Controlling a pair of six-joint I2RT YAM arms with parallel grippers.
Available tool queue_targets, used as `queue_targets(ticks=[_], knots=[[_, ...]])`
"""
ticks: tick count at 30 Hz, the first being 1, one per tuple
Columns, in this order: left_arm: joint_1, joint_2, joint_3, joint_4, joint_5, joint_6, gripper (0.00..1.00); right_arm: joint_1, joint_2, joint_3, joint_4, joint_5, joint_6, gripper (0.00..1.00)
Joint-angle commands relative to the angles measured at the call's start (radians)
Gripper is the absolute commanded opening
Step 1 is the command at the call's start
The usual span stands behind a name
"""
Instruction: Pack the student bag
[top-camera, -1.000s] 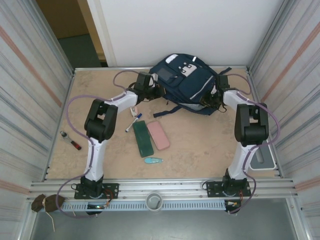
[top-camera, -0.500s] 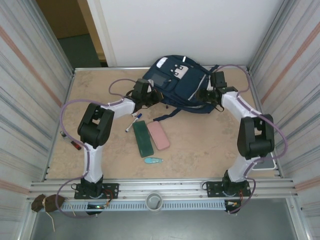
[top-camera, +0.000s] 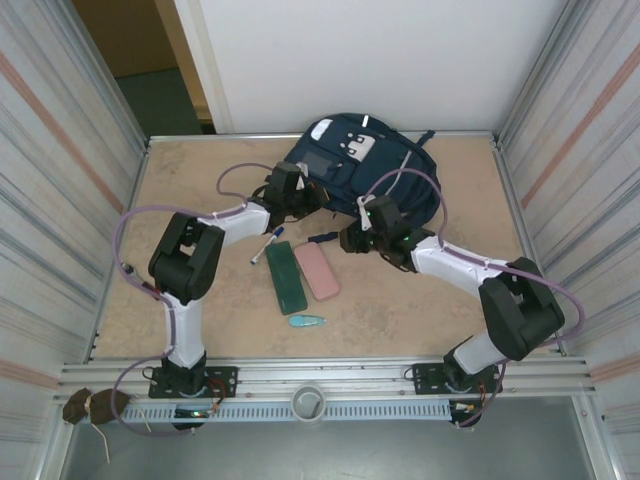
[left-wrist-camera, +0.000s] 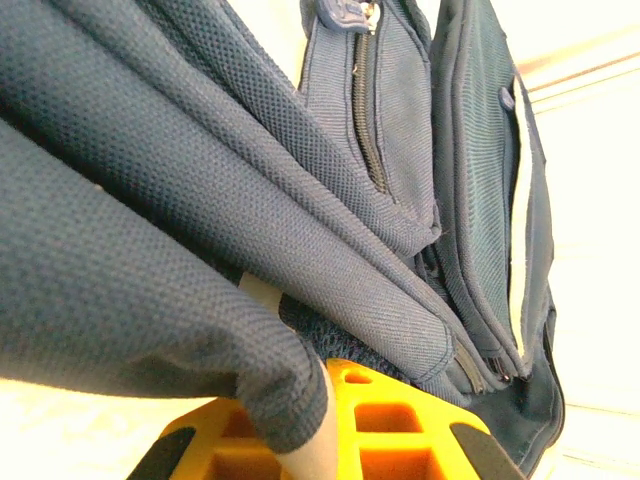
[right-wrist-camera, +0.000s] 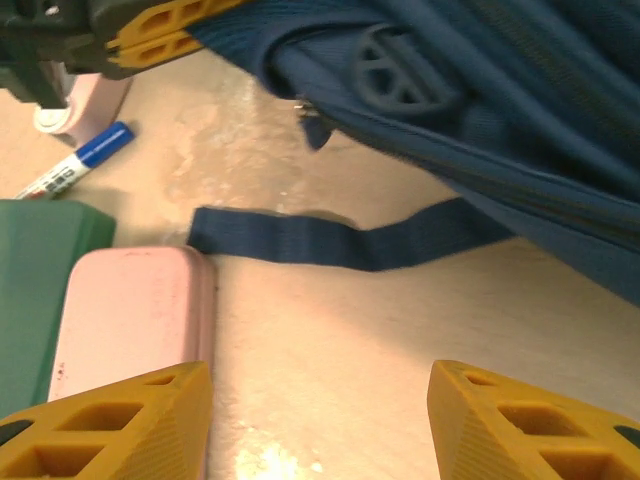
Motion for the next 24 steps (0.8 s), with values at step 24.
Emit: queue_targets(ticks=[24], knots=[[-0.030,-0.109,-0.001,0.045,0.088,0.003,0.00,0.137,0.392,0.008,0.650,0.482,-0.100,0.52]])
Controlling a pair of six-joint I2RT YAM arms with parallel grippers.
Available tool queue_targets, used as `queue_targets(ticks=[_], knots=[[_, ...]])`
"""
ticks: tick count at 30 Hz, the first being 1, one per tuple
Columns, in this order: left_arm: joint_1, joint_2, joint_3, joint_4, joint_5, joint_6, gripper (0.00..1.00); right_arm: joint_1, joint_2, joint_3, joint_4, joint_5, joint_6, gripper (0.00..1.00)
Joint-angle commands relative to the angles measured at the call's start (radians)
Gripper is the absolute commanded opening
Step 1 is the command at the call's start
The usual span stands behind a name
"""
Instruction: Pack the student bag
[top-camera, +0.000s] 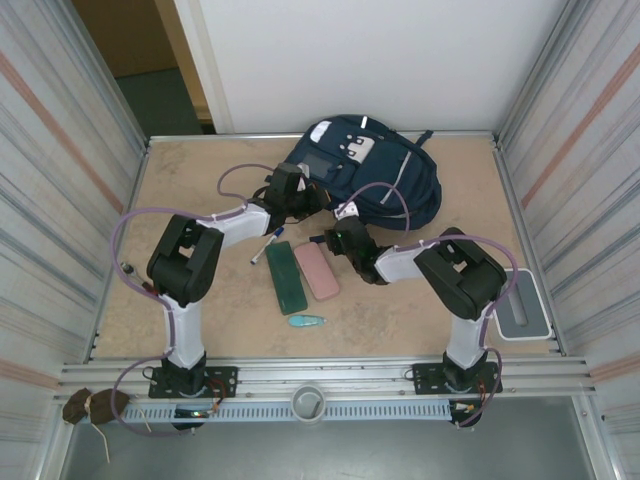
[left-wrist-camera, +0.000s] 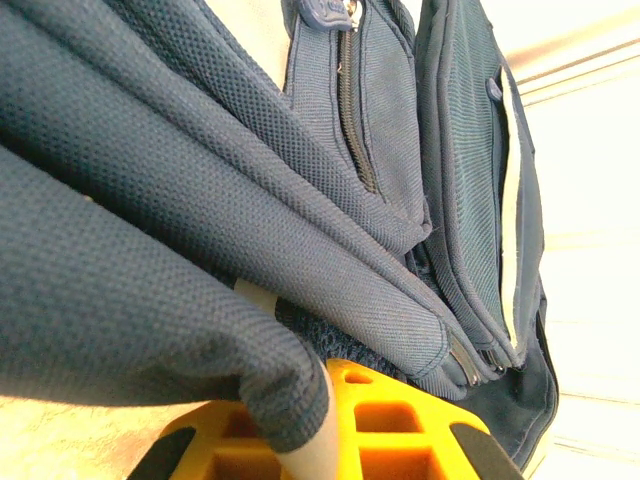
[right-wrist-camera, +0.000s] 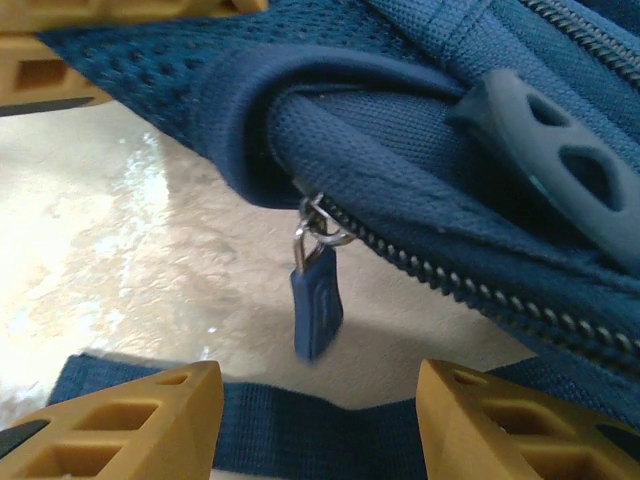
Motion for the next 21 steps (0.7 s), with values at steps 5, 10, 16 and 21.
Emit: queue_targets(ticks=[5,10,16,21], knots=[[-0.019,-0.091,0.009,0.047,0.088,0.007,0.00,0.007,0.071,0.071,0.104,0.090,-0.041,0.50],[-0.017,-0.088,0.000,0.051,0.089,0.005,0.00,0.011,0.087,0.090,0.103,0.108,-0.033,0.46],[-0.015,-0.080,-0.002,0.053,0.094,0.007,0.00,0.015,0.055,0.074,0.116,0.116,-0.027,0.38],[-0.011,-0.080,-0.017,0.066,0.094,0.001,0.00,0.018,0.030,0.076,0.110,0.109,-0.030,0.29]])
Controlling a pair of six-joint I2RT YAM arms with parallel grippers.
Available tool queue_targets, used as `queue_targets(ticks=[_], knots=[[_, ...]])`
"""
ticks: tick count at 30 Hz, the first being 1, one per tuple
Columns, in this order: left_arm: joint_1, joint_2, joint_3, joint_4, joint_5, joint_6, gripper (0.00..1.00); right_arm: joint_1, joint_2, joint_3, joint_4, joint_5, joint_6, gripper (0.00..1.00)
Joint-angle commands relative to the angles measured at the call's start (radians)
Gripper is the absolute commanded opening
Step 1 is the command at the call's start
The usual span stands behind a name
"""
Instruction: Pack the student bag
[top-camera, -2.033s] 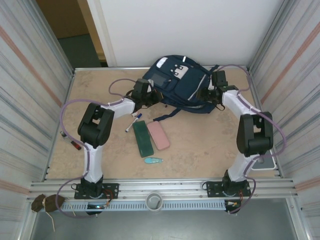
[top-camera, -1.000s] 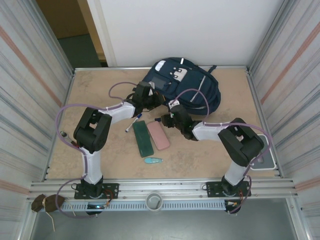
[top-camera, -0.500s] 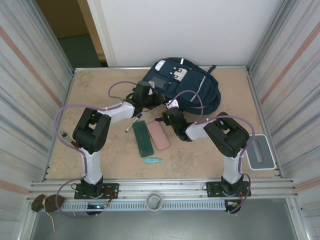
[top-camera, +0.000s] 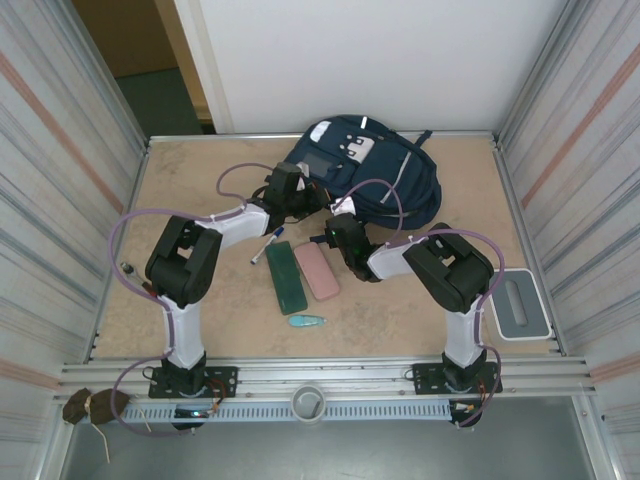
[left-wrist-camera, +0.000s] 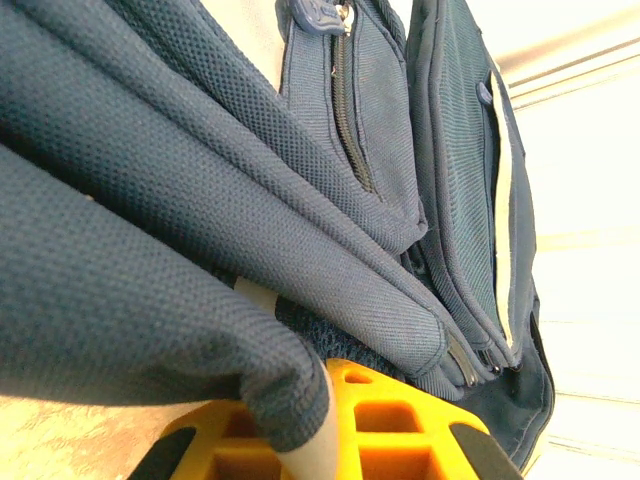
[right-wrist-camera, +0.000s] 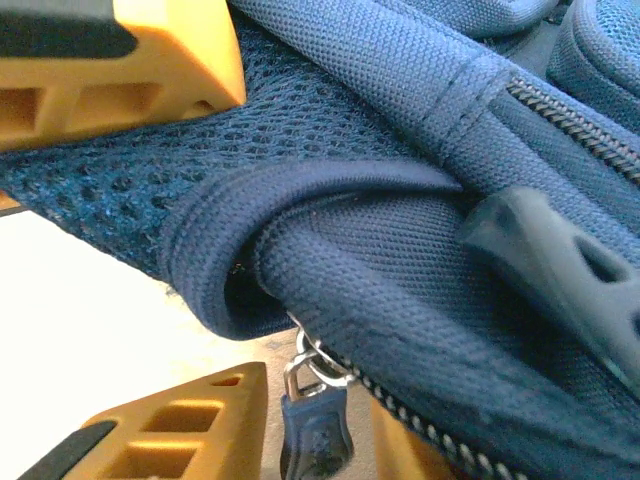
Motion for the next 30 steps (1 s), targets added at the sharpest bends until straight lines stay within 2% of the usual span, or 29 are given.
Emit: queue_targets(ticks=[1,11,20,27,30], knots=[[-0.010,-0.071,-0.013,0.064,0.093,0.000,0.00,0.006,-0.042,0.018,0.034,0.034,-0.017,0.26],[-0.002,-0.074,-0.020,0.062,0.090,0.009,0.00,0.002,-0.060,-0.005,0.002,0.066,-0.009,0.01],[0.021,-0.077,-0.037,0.056,0.088,0.033,0.00,-0.027,-0.162,-0.123,-0.057,0.127,0.043,0.00],[0.042,-0.075,-0.045,0.053,0.105,0.056,0.00,-0.074,-0.289,-0.229,-0.154,0.105,0.093,0.00],[0.051,-0.075,-0.046,0.053,0.112,0.064,0.00,-0.107,-0.355,-0.276,-0.193,0.055,0.129,0.00]])
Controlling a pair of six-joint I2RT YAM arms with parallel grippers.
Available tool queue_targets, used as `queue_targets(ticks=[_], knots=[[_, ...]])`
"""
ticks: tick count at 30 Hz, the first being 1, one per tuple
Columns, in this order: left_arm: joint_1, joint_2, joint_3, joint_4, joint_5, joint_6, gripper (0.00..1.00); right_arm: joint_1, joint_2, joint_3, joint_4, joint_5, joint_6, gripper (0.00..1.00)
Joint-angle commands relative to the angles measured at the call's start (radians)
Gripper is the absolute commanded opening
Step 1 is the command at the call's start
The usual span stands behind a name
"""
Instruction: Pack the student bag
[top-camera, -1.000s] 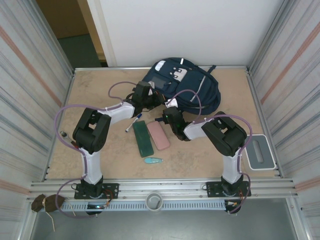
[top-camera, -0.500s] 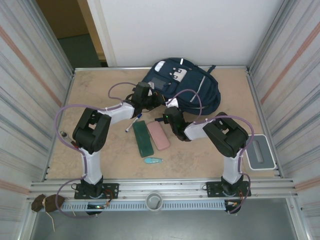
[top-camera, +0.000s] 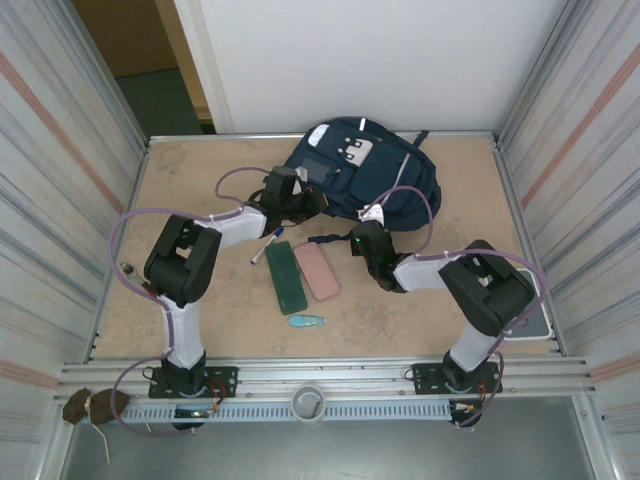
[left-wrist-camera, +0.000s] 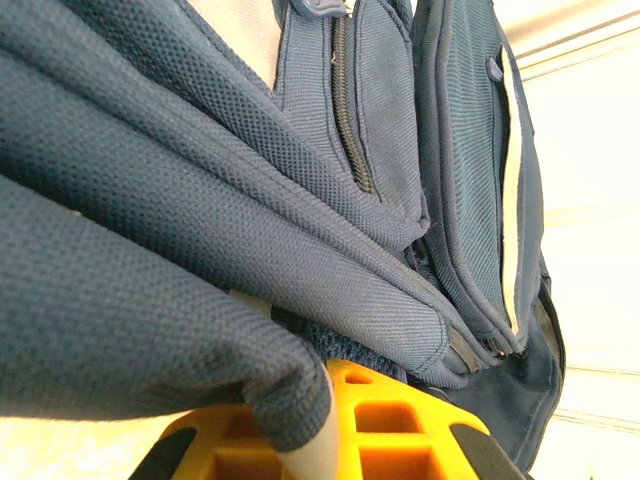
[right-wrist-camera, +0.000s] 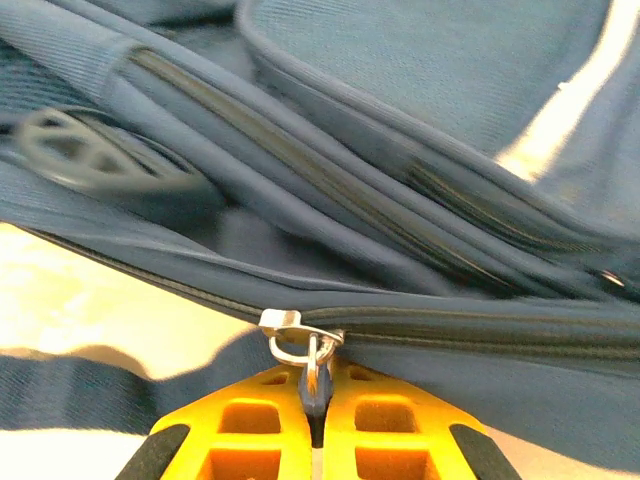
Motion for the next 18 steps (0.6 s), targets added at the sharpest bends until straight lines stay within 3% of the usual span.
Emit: queue_targets(ticks=[1,6,11,18], knots=[[0.024,-0.075,-0.007,0.033,0.045,0.044,0.00,-0.047,-0.096,-0.052,-0.088,-0.001,0.076,0.00],[0.032,-0.071,-0.004,0.028,0.055,0.062,0.00,-0.091,-0.165,-0.072,-0.165,-0.134,0.078,0.00],[0.055,-0.033,0.039,-0.004,0.084,0.096,0.00,-0.198,-0.222,-0.064,-0.274,-0.377,0.112,0.00],[0.098,0.041,0.094,-0.045,0.107,0.146,0.00,-0.275,-0.234,-0.020,-0.398,-0.480,0.146,0.00]])
